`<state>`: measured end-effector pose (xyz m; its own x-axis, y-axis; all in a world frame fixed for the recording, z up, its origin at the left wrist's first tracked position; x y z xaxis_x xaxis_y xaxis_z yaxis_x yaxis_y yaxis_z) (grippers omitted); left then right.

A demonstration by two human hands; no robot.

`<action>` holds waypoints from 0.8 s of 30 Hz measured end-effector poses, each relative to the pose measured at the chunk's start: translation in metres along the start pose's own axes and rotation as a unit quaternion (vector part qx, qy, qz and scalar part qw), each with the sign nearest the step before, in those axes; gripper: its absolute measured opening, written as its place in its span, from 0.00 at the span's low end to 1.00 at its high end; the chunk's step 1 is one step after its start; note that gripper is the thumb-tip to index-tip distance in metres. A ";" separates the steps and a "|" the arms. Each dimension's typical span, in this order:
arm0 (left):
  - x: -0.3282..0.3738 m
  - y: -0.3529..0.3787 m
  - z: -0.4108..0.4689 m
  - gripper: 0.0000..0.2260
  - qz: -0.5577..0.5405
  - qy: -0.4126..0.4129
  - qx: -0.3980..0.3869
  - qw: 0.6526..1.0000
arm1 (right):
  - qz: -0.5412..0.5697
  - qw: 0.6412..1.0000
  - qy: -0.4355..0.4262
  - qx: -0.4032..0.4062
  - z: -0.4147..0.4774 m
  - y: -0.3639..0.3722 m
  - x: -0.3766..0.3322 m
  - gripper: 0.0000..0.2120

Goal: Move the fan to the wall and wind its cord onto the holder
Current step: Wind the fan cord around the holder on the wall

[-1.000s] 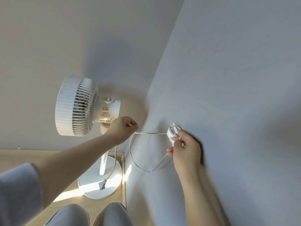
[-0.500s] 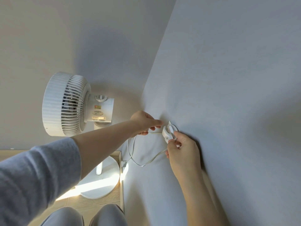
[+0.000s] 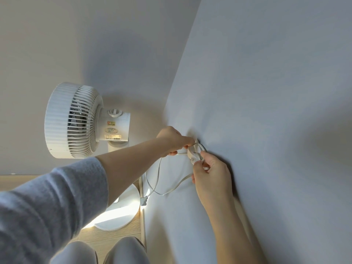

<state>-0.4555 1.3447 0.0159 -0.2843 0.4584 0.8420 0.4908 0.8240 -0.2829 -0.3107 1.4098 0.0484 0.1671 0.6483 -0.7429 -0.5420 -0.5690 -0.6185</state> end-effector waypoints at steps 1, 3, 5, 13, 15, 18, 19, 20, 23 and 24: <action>-0.001 0.000 0.000 0.10 -0.010 -0.003 -0.004 1.000 | -0.001 1.000 -0.001 0.002 0.000 0.000 0.000 0.19; -0.003 0.000 0.000 0.10 -0.031 -0.009 -0.009 0.999 | -0.009 1.000 -0.008 0.006 0.000 -0.002 0.000 0.19; -0.005 0.000 -0.001 0.08 -0.048 -0.013 -0.009 0.999 | -0.021 1.000 -0.017 0.010 0.000 -0.003 0.000 0.18; -0.016 0.001 -0.003 0.05 -0.116 -0.019 0.017 0.993 | -0.045 0.998 -0.033 0.023 -0.001 -0.005 -0.004 0.19; -0.018 0.003 -0.002 0.05 -0.127 -0.020 0.023 0.991 | -0.048 0.998 -0.035 0.022 -0.001 -0.005 -0.004 0.18; -0.018 0.005 -0.001 0.06 -0.119 -0.037 0.015 0.992 | -0.048 0.998 -0.037 0.025 -0.001 -0.005 -0.004 0.19; -0.017 0.005 0.000 0.06 -0.108 -0.044 0.004 0.993 | -0.048 0.998 -0.038 0.025 -0.001 -0.005 -0.005 0.19; -0.015 0.006 0.000 0.05 -0.092 -0.049 -0.011 0.995 | -0.046 0.998 -0.038 0.027 -0.001 -0.005 -0.004 0.20; -0.008 0.010 0.001 0.05 -0.040 -0.056 -0.053 0.996 | -0.044 0.998 -0.040 0.030 0.000 -0.005 -0.003 0.19; -0.006 0.010 0.002 0.05 -0.026 -0.054 -0.060 0.996 | -0.046 0.998 -0.044 0.030 0.000 -0.005 -0.003 0.19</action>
<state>-0.4502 1.3509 0.0068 -0.3966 0.4539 0.7979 0.5652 0.8057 -0.1774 -0.3086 1.4106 0.0537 0.1472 0.7389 -0.6575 -0.5771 -0.4757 -0.6638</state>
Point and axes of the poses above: each hand's wrist, its own z-axis towards the middle knuckle, its own y-axis out of the palm, x = y × z, the point moved 6 cm from there along z, towards the middle knuckle, and after that the axes turned 9 degrees about -y, right-handed, at the moved point
